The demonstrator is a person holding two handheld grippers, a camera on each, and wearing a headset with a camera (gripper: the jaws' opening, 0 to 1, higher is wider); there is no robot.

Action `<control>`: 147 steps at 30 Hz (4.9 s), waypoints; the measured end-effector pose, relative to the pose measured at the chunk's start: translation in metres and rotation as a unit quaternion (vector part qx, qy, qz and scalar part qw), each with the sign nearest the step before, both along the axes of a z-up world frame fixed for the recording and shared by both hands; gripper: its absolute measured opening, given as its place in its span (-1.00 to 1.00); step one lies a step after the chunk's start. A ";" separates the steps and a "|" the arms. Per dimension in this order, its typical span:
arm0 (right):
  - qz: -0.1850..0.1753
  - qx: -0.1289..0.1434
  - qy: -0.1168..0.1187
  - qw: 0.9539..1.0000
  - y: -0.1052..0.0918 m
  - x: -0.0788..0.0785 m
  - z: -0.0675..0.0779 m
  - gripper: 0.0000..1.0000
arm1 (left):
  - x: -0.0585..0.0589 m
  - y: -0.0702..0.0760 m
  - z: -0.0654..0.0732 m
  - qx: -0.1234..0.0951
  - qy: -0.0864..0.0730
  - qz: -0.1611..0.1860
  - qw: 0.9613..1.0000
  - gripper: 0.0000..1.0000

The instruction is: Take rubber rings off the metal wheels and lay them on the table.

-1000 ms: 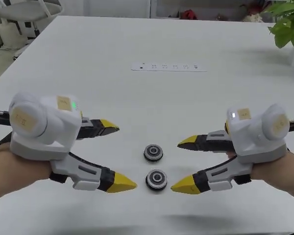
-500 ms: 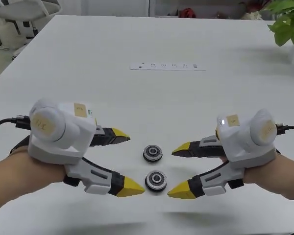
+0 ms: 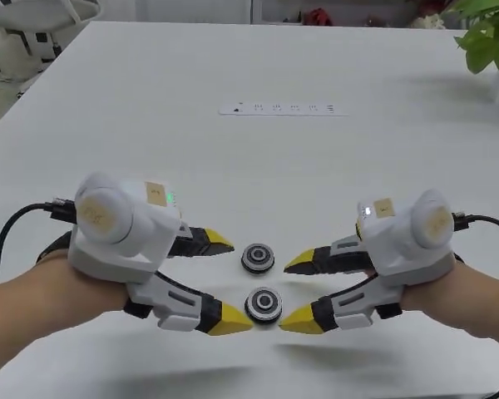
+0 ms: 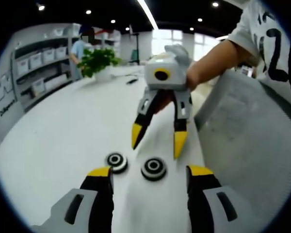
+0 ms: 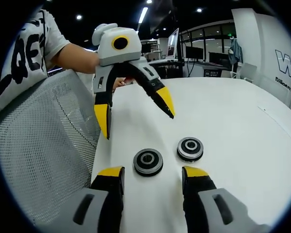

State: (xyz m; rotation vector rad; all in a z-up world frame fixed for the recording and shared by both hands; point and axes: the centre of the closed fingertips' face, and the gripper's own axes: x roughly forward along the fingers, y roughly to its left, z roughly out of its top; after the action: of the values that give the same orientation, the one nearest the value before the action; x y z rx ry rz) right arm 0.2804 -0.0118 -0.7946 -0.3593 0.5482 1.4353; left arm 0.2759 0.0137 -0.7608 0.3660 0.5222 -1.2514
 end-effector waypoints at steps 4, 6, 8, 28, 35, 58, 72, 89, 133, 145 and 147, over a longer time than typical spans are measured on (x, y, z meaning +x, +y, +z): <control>0.009 -0.004 -0.001 1.000 0.003 -0.002 -0.003 -0.16 | -0.001 -0.005 -0.003 -0.007 0.015 -0.001 1.000 0.16; 0.011 -0.004 0.000 1.000 0.005 -0.003 -0.003 -0.19 | -0.001 -0.007 -0.004 -0.006 0.015 -0.003 1.000 0.12; 0.012 -0.003 -0.001 1.000 0.006 -0.003 -0.003 -0.20 | -0.002 -0.010 -0.006 -0.004 0.018 -0.008 1.000 0.09; 0.012 -0.005 0.008 1.000 0.004 -0.005 -0.008 -0.22 | -0.004 -0.023 -0.024 0.006 0.049 -0.020 0.999 -0.31; 0.011 -0.005 0.011 1.000 0.004 -0.005 -0.009 -0.22 | -0.003 -0.026 -0.028 0.015 0.048 -0.024 0.998 -0.44; 0.016 -0.001 0.009 1.000 0.010 -0.008 -0.008 -0.25 | -0.002 -0.026 -0.034 0.039 -0.007 -0.034 0.999 -0.71; 0.004 0.008 0.017 1.000 0.015 -0.008 -0.012 -0.50 | -0.001 -0.026 -0.034 0.040 -0.009 -0.025 0.999 -0.72; 0.018 -0.011 0.000 1.000 0.004 -0.008 -0.014 -0.66 | -0.001 -0.026 -0.034 0.041 -0.009 -0.022 0.999 -0.72; -0.120 0.068 0.198 0.970 -0.006 0.004 -0.002 -1.00 | -0.001 -0.026 -0.034 0.059 -0.020 -0.020 0.998 -0.74; -0.112 0.078 0.207 0.969 0.002 -0.003 0.004 -1.00 | -0.002 -0.026 -0.034 0.061 -0.017 -0.017 0.998 -0.75; -0.108 0.081 0.209 0.969 0.004 -0.004 0.005 -1.00 | -0.002 -0.026 -0.035 0.061 -0.017 -0.017 0.998 -0.75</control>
State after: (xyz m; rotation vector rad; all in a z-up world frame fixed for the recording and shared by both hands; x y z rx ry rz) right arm 0.2765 -0.0081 -0.7898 0.1374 0.7785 1.3362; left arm 0.2742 -0.0128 -0.7953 0.4992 0.5670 -1.2466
